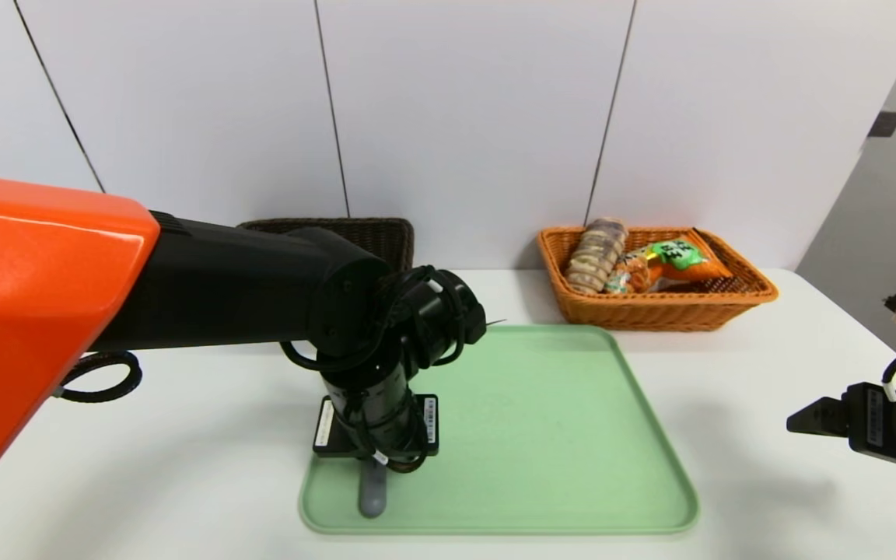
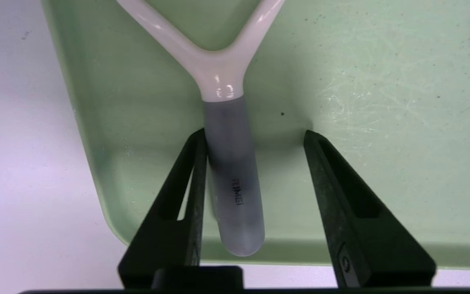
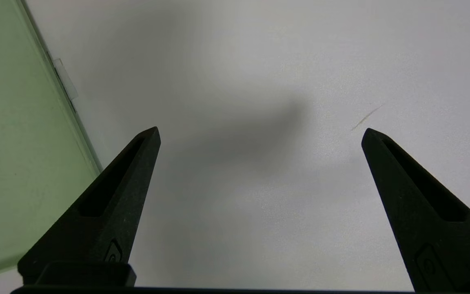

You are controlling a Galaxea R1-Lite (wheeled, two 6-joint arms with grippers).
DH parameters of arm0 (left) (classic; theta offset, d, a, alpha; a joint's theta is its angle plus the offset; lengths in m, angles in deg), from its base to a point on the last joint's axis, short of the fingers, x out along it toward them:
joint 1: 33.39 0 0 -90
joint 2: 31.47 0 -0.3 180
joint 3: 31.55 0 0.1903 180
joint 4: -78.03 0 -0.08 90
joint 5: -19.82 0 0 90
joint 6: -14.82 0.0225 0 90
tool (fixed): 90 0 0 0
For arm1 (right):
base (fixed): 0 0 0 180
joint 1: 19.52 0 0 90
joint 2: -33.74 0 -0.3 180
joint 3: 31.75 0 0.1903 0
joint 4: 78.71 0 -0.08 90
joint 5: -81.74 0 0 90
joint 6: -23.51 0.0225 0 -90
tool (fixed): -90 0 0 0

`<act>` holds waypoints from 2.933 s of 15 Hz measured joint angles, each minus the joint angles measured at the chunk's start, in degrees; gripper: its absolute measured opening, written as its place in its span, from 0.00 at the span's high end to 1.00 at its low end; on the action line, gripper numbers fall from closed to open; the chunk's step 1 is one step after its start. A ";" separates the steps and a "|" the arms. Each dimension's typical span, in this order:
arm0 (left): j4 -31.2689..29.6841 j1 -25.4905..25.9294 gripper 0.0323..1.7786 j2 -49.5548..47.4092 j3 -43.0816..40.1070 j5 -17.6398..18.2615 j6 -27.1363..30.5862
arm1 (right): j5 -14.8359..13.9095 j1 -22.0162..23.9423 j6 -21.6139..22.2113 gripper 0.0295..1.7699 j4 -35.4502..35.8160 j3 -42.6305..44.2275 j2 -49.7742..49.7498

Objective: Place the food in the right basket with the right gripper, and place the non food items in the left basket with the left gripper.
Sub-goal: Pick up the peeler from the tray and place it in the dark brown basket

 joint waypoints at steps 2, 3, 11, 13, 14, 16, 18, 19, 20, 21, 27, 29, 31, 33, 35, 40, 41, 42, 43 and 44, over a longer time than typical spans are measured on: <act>0.05 0.02 0.86 0.10 -0.13 -0.04 -0.02 | 0.09 -0.02 0.09 0.03 0.06 0.11 0.00; 0.02 0.02 0.86 0.10 -0.27 -0.04 -0.07 | 0.13 -0.02 0.09 0.03 0.04 0.13 0.01; 0.41 0.06 0.86 -3.10 2.73 0.22 0.61 | 0.29 -0.02 0.20 0.03 0.00 0.13 0.22; 0.82 -0.02 0.86 -5.68 6.75 0.20 1.71 | 0.39 -0.02 0.11 0.03 0.00 0.09 0.23; 1.43 -0.02 0.86 -7.06 9.01 0.22 2.73 | 0.30 -0.02 0.11 0.03 0.01 0.11 0.23; 3.77 -0.05 0.86 -9.65 14.30 0.17 4.28 | 0.20 -0.06 0.23 0.03 0.01 0.11 0.28; 5.86 0.06 0.86 -11.82 19.87 -0.24 5.99 | 0.18 -0.02 0.22 0.03 0.01 0.13 0.28; 5.42 0.61 0.86 -13.00 21.28 -1.10 8.17 | 0.11 -0.02 0.20 0.03 0.04 0.15 0.26; 3.79 1.60 0.86 -13.95 22.03 -2.79 10.31 | 0.07 -0.02 0.20 0.03 0.04 0.20 0.22; 2.04 2.93 0.86 -14.62 22.36 -4.46 11.67 | 0.02 -0.02 0.26 0.03 0.01 0.20 0.11; -8.94 15.43 0.86 -12.91 22.66 -5.13 13.85 | 0.00 -0.11 0.28 0.03 -0.05 0.22 -0.71; -11.20 18.42 0.86 -10.37 22.60 -5.11 14.18 | -0.28 -0.02 0.26 0.03 -0.05 0.22 -1.16; -14.09 20.21 0.86 -7.20 22.58 -5.16 14.73 | -0.56 -0.02 0.28 0.03 -0.02 0.30 -1.43; -16.21 21.09 0.86 -3.73 22.55 -5.27 14.84 | -0.59 -0.06 0.01 0.03 -0.05 0.26 -1.89; -18.42 21.88 0.86 -0.48 22.55 -5.35 14.88 | -0.61 -0.05 -0.07 0.03 0.00 0.22 -2.56; -20.71 25.39 0.86 5.58 22.55 -5.60 16.19 | -0.61 0.00 -0.02 0.03 -0.11 -0.52 -3.72; -21.18 26.14 0.86 6.23 22.55 -5.57 16.35 | -0.56 0.00 -0.07 0.03 -0.11 -0.57 -3.79; -21.18 26.75 0.86 6.72 22.55 -5.57 16.43 | -0.56 0.00 -0.07 0.03 -0.13 -0.60 -3.79; -21.11 27.23 0.86 7.05 22.55 -5.57 16.54 | -0.55 -0.02 -0.10 0.03 -0.13 -0.60 -3.79; -21.11 27.73 0.86 7.33 22.55 -5.55 17.07 | -0.56 -0.09 -0.07 0.03 -0.13 -0.60 -3.79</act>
